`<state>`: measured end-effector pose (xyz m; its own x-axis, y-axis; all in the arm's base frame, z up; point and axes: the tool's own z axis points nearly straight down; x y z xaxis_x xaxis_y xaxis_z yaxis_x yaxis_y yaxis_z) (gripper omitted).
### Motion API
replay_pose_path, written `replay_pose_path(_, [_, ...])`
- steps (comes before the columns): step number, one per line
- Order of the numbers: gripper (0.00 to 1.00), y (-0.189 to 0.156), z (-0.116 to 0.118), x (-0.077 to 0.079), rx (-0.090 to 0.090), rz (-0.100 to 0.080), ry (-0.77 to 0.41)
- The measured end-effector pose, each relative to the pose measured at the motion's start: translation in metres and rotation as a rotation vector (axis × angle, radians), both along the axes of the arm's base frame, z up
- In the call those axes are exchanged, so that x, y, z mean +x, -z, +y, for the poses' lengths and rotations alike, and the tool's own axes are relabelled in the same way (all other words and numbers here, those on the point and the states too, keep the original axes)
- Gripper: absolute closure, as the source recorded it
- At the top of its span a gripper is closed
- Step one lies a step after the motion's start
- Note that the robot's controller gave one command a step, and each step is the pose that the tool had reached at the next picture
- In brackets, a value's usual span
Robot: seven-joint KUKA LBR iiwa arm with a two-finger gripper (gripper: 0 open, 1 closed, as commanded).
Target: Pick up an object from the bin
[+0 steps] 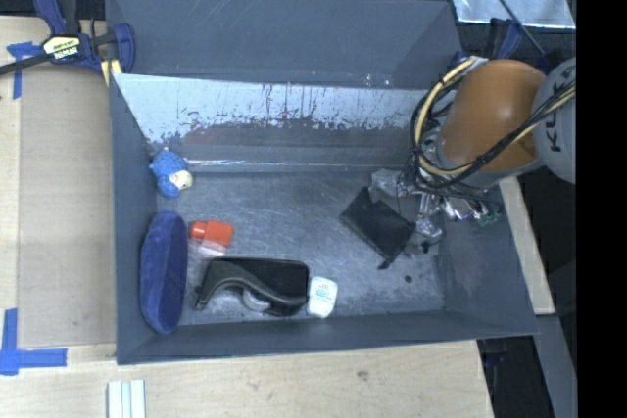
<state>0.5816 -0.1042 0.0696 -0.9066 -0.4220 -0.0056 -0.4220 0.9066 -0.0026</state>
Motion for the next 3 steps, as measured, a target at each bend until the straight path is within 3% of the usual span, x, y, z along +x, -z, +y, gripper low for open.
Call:
replay_pose_path(1, [1.00, -0.001, 0.000, -0.001, 0.000, 0.001, 0.002])
replay_pose_path(2, [1.00, -0.122, 0.014, -0.015, -0.001, -0.006, 0.001])
replay_pose_path(3, [1.00, -0.147, 0.063, -0.053, -0.001, 0.003, -0.394])
